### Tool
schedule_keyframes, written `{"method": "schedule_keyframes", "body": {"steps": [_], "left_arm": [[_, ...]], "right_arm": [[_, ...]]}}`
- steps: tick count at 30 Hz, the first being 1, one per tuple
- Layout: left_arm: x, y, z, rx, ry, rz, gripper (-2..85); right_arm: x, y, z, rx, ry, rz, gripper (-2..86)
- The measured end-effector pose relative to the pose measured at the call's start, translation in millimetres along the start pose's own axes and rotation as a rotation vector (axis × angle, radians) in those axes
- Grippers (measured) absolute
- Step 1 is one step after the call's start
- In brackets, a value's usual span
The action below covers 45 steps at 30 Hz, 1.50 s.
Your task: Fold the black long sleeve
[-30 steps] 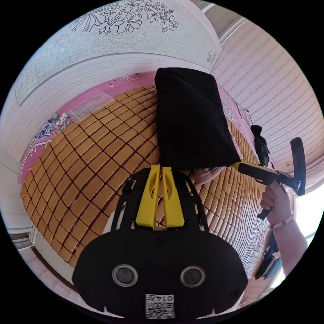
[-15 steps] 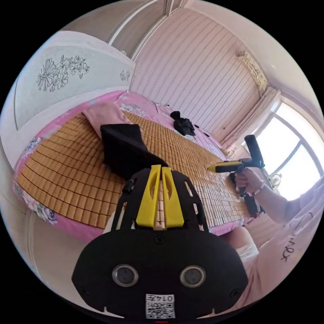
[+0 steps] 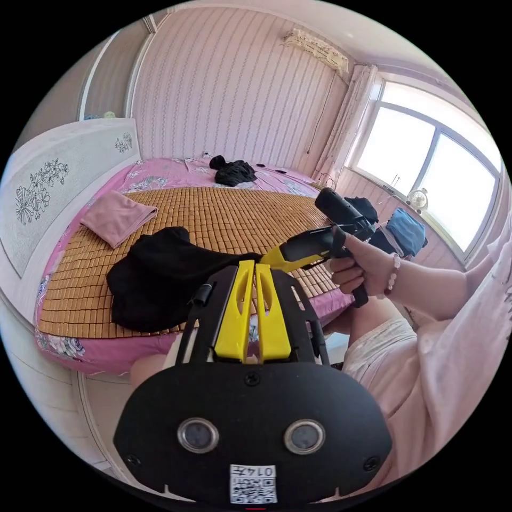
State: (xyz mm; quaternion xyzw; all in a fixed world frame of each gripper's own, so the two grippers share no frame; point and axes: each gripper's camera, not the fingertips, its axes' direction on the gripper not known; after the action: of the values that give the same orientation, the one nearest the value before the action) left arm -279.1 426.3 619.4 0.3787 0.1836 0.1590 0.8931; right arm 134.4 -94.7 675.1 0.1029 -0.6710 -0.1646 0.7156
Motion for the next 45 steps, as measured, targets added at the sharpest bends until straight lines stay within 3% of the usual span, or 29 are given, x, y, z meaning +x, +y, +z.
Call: {"method": "schedule_keyframes", "body": {"steps": [2,8,13,17,21,23,26,28,31,36,40,43,45], "left_arm": [[4,8,-1,-0.005,0.035,-0.004,-1.0],[32,12,12,-0.084,0.057,0.068,-1.0],[41,13,34,-0.143,0.196,0.105,-1.0],[55,13,39,-0.152,0.26,0.139,-1.0],[82,15,48,-0.211,0.226,0.231,-0.9],[91,15,53,-0.231,0.23,0.265,-0.9],[95,13,56,-0.251,0.249,0.259,-0.6],[87,11,51,-0.237,0.287,0.219,0.1],[57,9,40,-0.246,0.201,0.108,4.1],[-35,15,42,-0.425,-0.217,-0.111,7.7],[-66,7,70,-0.595,-0.139,-0.201,11.1],[-64,-1,95,-0.692,-0.128,-0.144,11.1],[-58,5,124,-0.857,-0.125,-0.088,8.0]], "right_arm": [[18,5,-11,0.008,-0.123,0.064,14.6],[26,15,-32,0.022,-0.151,0.136,15.1],[37,27,-51,0.023,-0.245,0.195,11.9],[30,38,-86,0.177,-0.217,0.211,12.6],[4,24,-58,-0.017,-0.116,0.191,15.3],[-15,14,-30,-0.134,-0.116,0.138,12.0],[-40,8,-16,-0.136,-0.029,0.103,3.4],[-58,6,-20,-0.096,-0.042,0.061,2.2],[-86,7,-39,-0.003,-0.087,0.025,1.2],[-138,11,-55,0.085,-0.087,-0.026,0.6],[-185,10,-35,0.076,-0.096,-0.067,0.3],[-218,10,-17,0.072,-0.098,-0.098,0.2],[-236,12,-11,0.093,-0.085,-0.109,0.2]]}}
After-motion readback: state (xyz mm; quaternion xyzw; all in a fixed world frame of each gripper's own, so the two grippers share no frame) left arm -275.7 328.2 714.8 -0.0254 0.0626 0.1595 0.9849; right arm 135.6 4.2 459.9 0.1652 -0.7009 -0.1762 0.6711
